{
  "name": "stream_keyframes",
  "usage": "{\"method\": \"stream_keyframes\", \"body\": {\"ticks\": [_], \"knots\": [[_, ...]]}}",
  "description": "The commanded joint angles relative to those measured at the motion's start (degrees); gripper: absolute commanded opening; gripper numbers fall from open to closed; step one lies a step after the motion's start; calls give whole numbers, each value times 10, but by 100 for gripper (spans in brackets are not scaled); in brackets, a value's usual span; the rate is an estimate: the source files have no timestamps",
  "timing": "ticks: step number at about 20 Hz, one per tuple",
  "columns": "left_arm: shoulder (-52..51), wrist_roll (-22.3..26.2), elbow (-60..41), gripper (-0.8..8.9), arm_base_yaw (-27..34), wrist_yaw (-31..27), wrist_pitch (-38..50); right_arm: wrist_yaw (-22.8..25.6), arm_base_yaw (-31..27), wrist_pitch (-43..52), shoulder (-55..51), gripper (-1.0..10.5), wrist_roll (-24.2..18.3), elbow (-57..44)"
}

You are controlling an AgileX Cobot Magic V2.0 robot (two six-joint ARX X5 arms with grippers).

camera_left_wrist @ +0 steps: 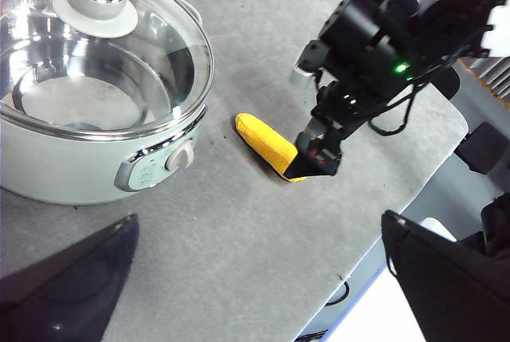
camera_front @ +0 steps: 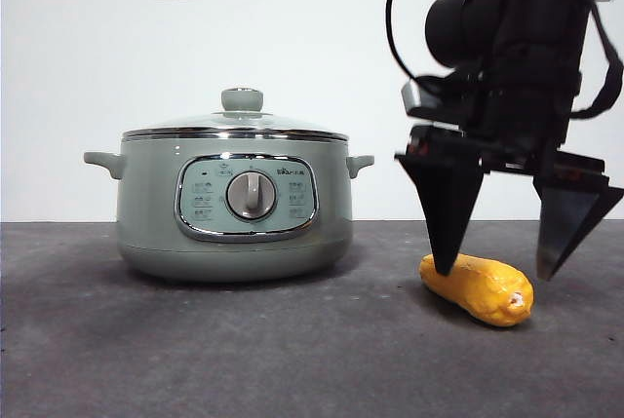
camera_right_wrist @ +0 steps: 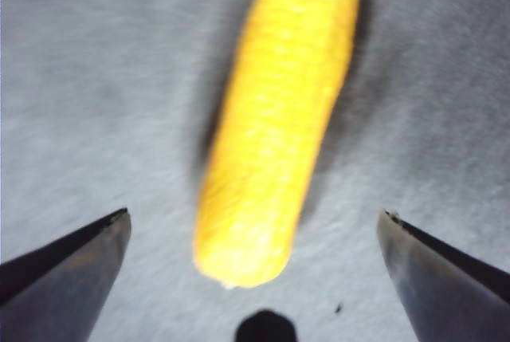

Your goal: Pick up the corn,open the lid,put the corn in the pot,close the lid

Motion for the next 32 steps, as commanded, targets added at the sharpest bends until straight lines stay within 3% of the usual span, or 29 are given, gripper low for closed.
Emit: {"method": "stream_keyframes", "body": {"ticks": [1,3,7,11,18,23,30,32], "knots": [[3,3,2,659,-2,1,15,3,3,2,18,527,12,0],[8,2,2,659,-1,1,24,4,3,4,28,515,18,0],[18,2,2,659,-1,0,35,3,3,4,34,172,21,-1],[35,2,2,656,-1,-4,51,2,3,1,34,-10,5,-1],[101,2,7,655,-18,-17,152,-5,2,-22,-33,-12,-20,-1],[206,9,67,654,-77,-125,203,-5,2,-26,-200,-12,-20,3],[378,72,203,654,-148,-286,208,-3,2,-29,-381,-12,-7,34],[421,87,227,654,-157,-305,216,-3,2,-31,-407,-12,-2,40]]}}
